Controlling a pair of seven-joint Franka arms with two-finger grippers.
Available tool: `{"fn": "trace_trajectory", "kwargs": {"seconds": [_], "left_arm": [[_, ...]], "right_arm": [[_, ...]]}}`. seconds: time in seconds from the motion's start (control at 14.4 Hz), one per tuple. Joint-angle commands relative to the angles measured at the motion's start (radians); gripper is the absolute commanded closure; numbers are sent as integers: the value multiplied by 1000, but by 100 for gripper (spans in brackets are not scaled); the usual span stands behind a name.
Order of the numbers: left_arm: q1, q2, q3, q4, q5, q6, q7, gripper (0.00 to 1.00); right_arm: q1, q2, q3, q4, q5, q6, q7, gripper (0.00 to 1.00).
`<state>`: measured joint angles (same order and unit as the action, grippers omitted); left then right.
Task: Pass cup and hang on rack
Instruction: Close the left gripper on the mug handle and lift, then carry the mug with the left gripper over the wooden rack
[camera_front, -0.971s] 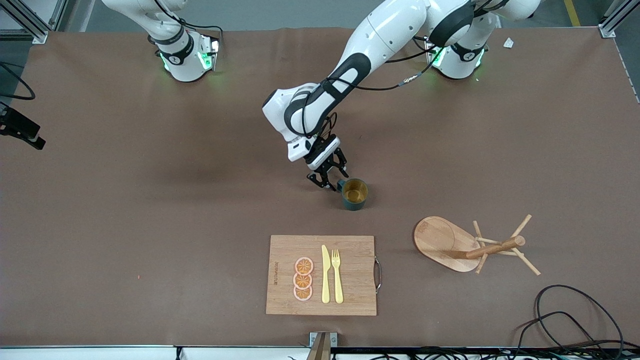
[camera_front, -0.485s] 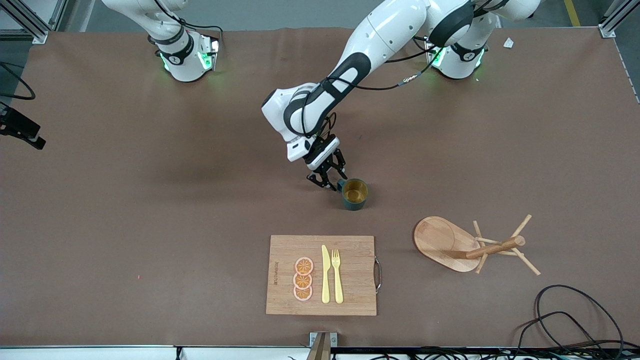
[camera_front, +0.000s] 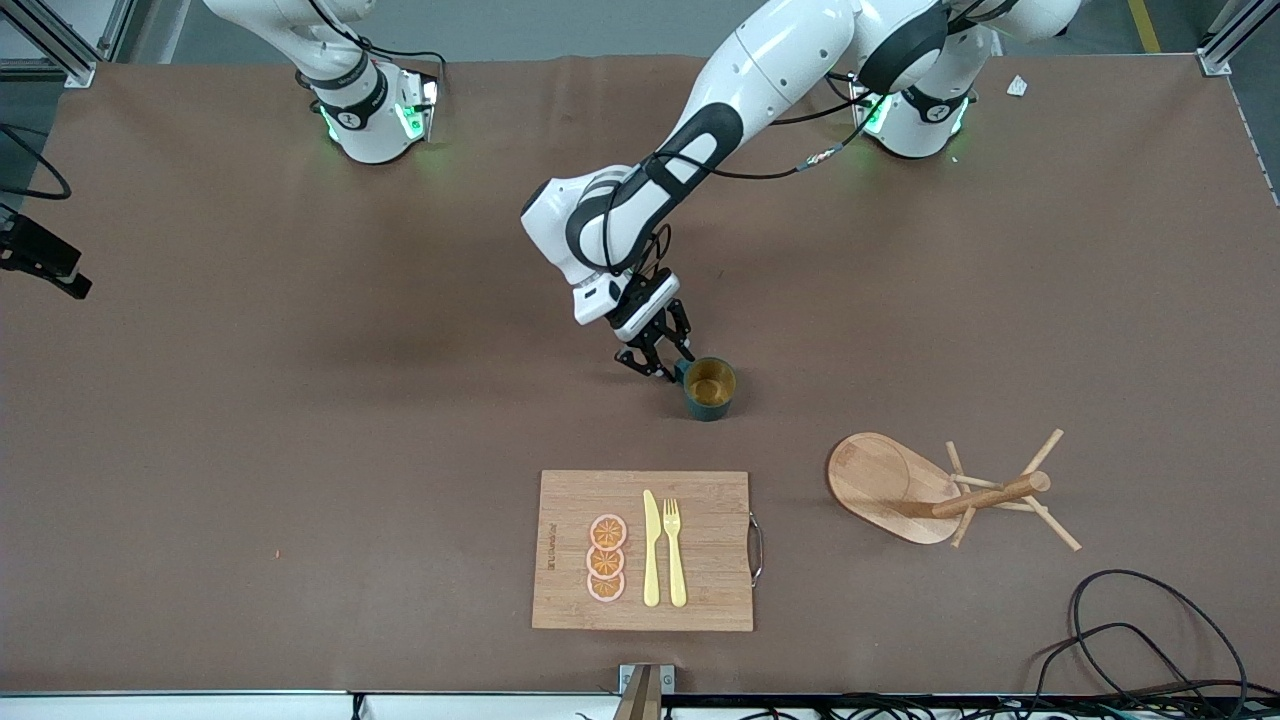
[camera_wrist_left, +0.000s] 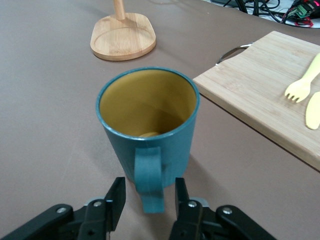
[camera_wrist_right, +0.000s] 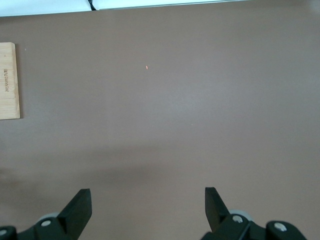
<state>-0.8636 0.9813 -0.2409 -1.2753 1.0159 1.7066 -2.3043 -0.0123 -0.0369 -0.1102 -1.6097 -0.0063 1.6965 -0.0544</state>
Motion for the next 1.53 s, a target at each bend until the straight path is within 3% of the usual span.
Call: {"fn": "trace_trajectory", "kwargs": {"seconds": [0.0, 0.28, 0.42, 0.76, 1.04, 1.46], "left_arm": [[-8, -7, 9, 2, 4, -22, 0, 57], [-6, -12, 6, 2, 4, -22, 3, 80], [-2, -21, 2, 2, 3, -21, 20, 98], [102, -163, -14, 4, -164, 1, 172, 100], [225, -308, -14, 4, -365, 137, 210, 100], [449, -450, -15, 4, -782, 240, 354, 99]], "right_arm": [[-9, -26, 12, -25, -14, 0, -9, 0], [-9, -26, 12, -25, -14, -1, -9, 0], [-9, -26, 12, -25, -15, -1, -9, 0], [-9, -26, 12, -25, -15, -9, -9, 0], [-8, -26, 14, -25, -15, -9, -9, 0], [-8, -26, 14, -25, -15, -9, -9, 0]]}}
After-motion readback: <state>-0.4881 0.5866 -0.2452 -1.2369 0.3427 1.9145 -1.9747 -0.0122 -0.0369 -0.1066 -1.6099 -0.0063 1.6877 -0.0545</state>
